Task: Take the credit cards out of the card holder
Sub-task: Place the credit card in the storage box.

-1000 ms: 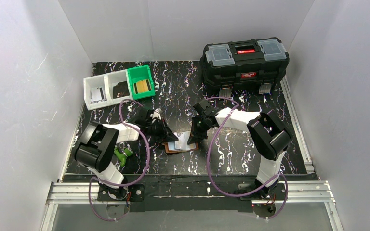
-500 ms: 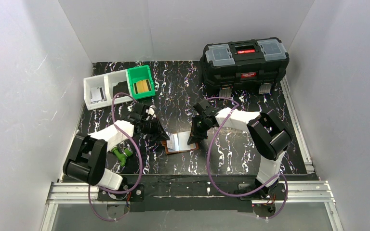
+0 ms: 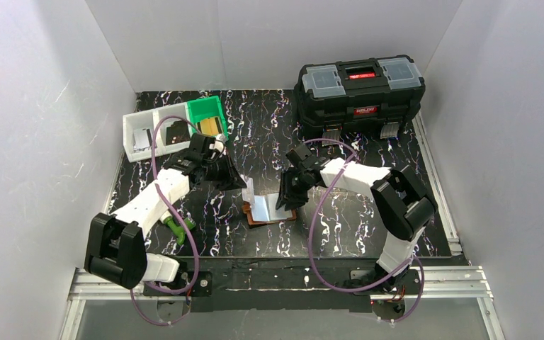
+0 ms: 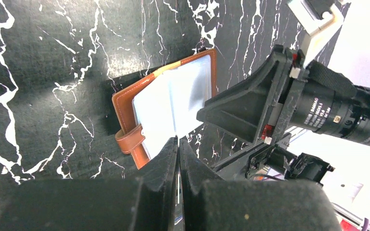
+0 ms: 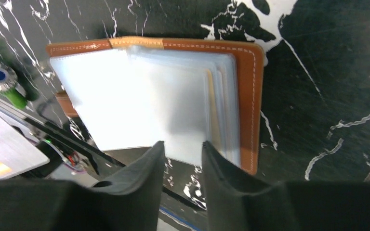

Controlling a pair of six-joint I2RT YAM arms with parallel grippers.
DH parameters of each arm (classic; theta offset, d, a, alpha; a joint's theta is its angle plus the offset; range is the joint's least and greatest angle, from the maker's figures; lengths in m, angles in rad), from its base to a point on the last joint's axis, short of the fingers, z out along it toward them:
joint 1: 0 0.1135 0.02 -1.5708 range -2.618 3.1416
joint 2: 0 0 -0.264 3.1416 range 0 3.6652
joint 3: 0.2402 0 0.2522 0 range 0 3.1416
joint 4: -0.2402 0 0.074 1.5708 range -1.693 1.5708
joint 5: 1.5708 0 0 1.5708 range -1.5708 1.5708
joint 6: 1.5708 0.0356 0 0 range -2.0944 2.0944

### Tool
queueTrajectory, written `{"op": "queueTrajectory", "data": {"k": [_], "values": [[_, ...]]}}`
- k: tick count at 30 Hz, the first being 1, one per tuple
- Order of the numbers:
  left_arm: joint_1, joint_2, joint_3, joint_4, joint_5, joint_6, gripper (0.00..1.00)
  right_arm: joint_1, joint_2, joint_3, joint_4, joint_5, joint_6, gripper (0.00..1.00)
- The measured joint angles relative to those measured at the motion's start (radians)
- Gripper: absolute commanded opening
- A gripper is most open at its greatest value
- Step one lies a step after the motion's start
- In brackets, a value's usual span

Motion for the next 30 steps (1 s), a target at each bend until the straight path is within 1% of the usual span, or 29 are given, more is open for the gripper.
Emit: {"op": "queueTrajectory", "data": {"k": [3, 5, 10, 17, 22, 23, 25, 26, 28, 30], "values": [[0.0, 0.0, 0.037, -0.033, -0.023, 0.009, 0.0, 0.0, -0.04, 0.0, -0.023, 0.021, -0.024, 0.68], [0.0, 0.0, 0.066, -0.056, -0.04, 0.017, 0.0, 0.0, -0.067, 0.0, -0.029, 0.028, -0.033, 0.77], [0.0, 0.0, 0.129, -0.102, -0.087, 0.036, 0.0, 0.0, -0.125, 0.0, -0.033, 0.038, -0.057, 0.88], [0.003, 0.006, 0.243, -0.186, -0.183, 0.068, 0.0, 0.0, -0.151, 0.0, -0.035, 0.048, -0.068, 0.97], [0.013, 0.034, 0.339, -0.241, -0.265, 0.101, 0.0, 0.0, -0.174, 0.0, -0.039, 0.066, -0.08, 0.98], [0.017, 0.05, 0.377, -0.269, -0.298, 0.113, 0.0, 0.0, -0.181, 0.0, -0.04, 0.071, -0.083, 0.98], [0.03, 0.118, 0.509, -0.376, -0.405, 0.153, 0.0, 0.0, -0.196, 0.0, -0.046, 0.082, -0.092, 0.98], [0.037, 0.152, 0.56, -0.384, -0.441, 0.168, 0.0, 0.0, -0.204, 0.0, -0.052, 0.087, -0.096, 0.98], [0.07, 0.272, 0.744, -0.398, -0.609, 0.228, 0.0, 0.0, -0.217, -0.001, -0.065, 0.098, -0.107, 0.98], [0.088, 0.309, 0.792, -0.417, -0.681, 0.253, 0.0, -0.001, -0.226, -0.001, -0.074, 0.103, -0.114, 0.98]]}}
